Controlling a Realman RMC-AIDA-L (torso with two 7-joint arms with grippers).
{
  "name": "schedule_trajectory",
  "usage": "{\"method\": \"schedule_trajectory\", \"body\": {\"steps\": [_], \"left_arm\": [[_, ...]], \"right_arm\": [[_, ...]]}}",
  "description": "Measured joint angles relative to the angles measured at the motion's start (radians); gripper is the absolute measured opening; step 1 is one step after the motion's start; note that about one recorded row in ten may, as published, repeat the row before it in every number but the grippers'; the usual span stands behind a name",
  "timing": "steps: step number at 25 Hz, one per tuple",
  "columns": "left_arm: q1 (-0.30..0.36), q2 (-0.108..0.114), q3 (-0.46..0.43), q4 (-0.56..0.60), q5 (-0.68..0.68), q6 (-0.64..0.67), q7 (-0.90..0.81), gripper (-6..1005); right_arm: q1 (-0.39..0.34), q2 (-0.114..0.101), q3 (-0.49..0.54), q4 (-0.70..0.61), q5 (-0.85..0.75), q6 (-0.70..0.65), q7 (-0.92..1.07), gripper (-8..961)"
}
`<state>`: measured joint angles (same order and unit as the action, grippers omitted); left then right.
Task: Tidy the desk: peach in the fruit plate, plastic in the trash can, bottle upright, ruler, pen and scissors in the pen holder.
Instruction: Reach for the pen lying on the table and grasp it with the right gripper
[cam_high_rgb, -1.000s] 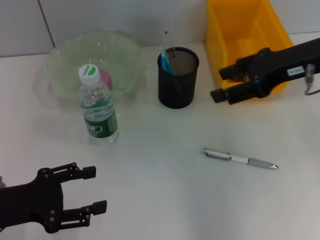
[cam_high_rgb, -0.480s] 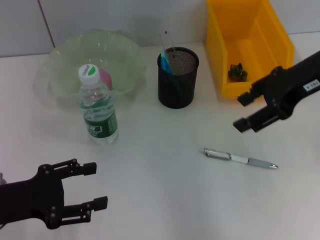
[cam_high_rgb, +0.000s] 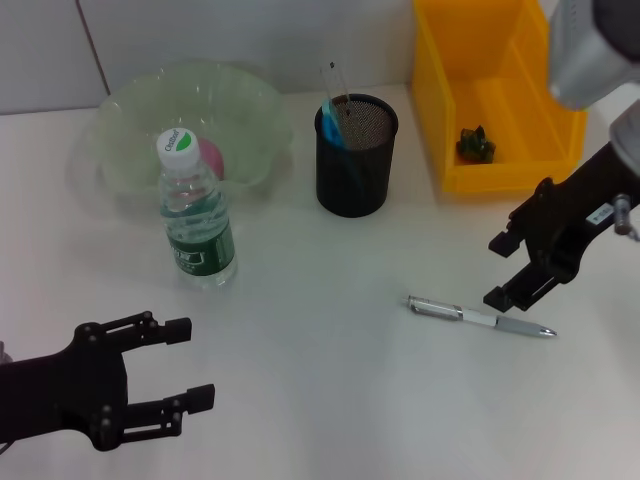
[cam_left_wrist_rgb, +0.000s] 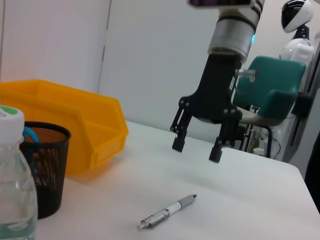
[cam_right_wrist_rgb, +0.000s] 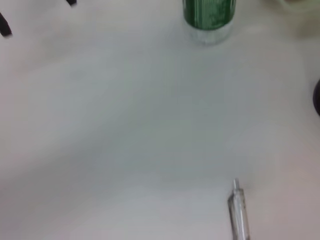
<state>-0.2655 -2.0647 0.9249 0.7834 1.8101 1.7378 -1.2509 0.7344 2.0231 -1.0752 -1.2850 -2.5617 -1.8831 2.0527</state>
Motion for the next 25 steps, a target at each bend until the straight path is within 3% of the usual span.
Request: {"method": "schedule_trajectory", "body": {"steps": [12,25], "left_arm": [[0.0,-0.001,-0.002,-0.004,0.0,-0.002,-0.004,791],[0.005,-0.003,-0.001,-0.006,0.0,-0.003,-0.004,790]], "right_arm": [[0.044,0.034,-0.115,0.157,-0.099,0.154,-0.021,717],[0.105,0.053,-0.211,0.319,-0.152,0.305,-0.011,716]]}}
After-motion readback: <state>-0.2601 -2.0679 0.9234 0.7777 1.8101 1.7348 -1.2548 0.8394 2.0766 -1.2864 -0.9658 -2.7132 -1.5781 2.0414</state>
